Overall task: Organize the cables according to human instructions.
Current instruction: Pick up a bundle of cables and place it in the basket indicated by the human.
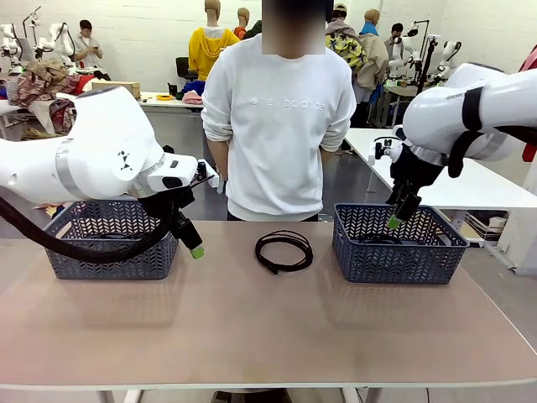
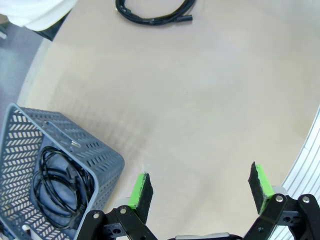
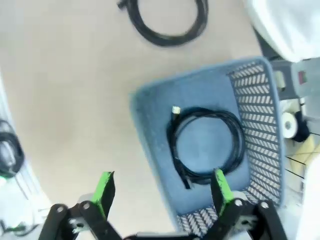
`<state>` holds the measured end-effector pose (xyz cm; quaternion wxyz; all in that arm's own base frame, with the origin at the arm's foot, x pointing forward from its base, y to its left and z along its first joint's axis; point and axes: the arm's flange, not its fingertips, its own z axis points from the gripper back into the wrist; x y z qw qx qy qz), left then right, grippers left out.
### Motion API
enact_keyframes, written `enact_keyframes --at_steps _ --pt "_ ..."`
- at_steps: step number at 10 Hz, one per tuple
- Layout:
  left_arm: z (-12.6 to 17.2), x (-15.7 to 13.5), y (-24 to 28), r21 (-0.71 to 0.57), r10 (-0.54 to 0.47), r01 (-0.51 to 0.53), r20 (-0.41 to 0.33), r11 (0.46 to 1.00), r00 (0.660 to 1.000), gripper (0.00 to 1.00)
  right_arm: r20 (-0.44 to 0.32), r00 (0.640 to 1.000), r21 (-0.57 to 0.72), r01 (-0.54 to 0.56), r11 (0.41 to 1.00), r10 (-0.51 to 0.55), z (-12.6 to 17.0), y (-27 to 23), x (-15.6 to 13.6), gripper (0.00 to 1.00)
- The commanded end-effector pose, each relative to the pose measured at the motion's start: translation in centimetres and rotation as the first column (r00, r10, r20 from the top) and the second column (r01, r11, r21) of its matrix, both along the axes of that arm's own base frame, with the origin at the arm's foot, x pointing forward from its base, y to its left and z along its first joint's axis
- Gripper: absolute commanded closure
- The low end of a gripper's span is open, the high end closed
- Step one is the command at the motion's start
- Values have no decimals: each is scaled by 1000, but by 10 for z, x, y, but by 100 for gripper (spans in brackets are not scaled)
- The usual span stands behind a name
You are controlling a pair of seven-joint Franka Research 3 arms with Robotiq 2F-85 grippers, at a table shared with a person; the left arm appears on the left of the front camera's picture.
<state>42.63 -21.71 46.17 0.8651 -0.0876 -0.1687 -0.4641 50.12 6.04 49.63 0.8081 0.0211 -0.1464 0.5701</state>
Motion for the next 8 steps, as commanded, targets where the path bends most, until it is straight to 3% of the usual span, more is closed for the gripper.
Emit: enact_keyframes --at_steps 1,5,8 --pt "1 0 2 0 9 -9 1 1000 1000 0 38 998 121 36 992 -41 -4 11 -38 0" --pt "1 0 2 0 9 -9 1 1000 1000 0 107 994 224 -4 975 -20 -7 28 -86 0" --pt "1 0 2 0 9 -9 1 1000 1000 0 96 995 227 -8 974 -14 -10 34 -93 0"
